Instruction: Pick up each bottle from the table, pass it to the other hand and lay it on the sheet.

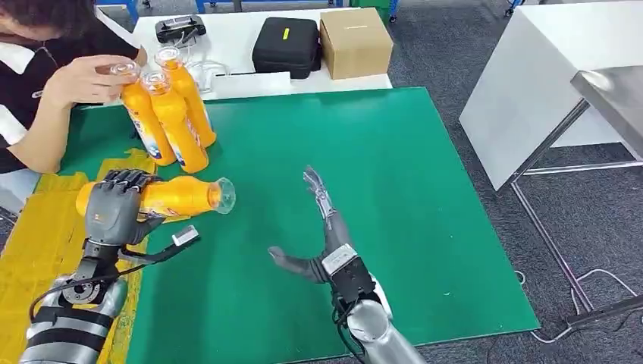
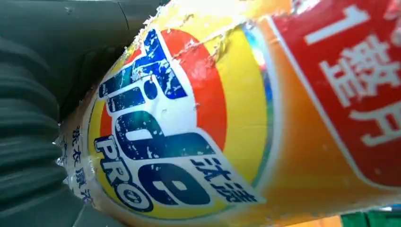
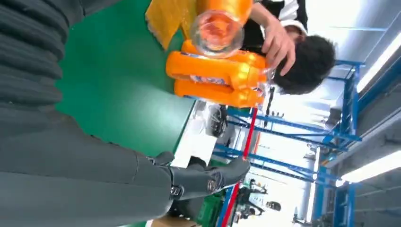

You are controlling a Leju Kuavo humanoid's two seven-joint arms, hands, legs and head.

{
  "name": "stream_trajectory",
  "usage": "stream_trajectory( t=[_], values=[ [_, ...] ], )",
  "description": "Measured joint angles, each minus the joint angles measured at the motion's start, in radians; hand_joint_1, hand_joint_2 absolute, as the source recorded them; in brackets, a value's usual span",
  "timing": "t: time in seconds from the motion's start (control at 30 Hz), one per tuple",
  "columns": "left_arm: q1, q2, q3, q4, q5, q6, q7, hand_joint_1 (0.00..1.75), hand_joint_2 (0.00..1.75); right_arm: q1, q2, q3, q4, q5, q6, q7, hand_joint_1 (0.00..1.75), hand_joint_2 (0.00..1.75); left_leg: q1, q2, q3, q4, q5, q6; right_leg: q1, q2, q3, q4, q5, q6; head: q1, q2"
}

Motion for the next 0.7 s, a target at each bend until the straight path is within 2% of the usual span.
stream_trajectory(
  t=[0.1, 0.27, 0.47, 0.7],
  values=[
    [-0.022, 0.025, -0.024, 0.045, 0.001, -0.056, 0.080, 1.75, 1.75, 0.000, -0.003, -0.002, -0.011, -0.007, 0.000, -0.001, 0.00, 1.75, 0.000, 0.000, 0.000, 0.000, 0.000, 0.000, 0.000, 0.000, -0.001, 0.000, 0.000, 0.000, 0.000, 0.000],
    [-0.116, 0.103, -0.165, 0.247, 0.001, -0.111, 0.234, 1.75, 1.75, 0.001, -0.016, -0.003, -0.064, -0.010, 0.002, 0.003, 0.00, 1.75, 0.000, 0.000, 0.000, 0.000, 0.000, 0.000, 0.000, 0.000, -0.001, 0.000, 0.000, 0.000, 0.000, 0.000],
    [-0.222, 0.137, -0.206, 0.516, 0.001, -0.157, 0.271, 1.75, 1.75, 0.001, -0.023, -0.003, -0.093, -0.008, 0.007, 0.003, 0.00, 1.75, 0.000, 0.002, 0.000, 0.000, 0.001, -0.001, 0.000, 0.001, -0.001, 0.001, 0.001, -0.001, 0.000, 0.000],
    [-0.261, 0.143, -0.215, 0.642, 0.001, -0.158, 0.276, 1.75, 1.75, 0.000, -0.026, -0.003, -0.101, -0.008, 0.007, 0.004, 0.00, 1.75, 0.000, 0.001, -0.001, 0.000, 0.001, -0.001, 0.000, 0.000, -0.002, 0.001, 0.000, -0.001, 0.000, 0.000]
  ],
)
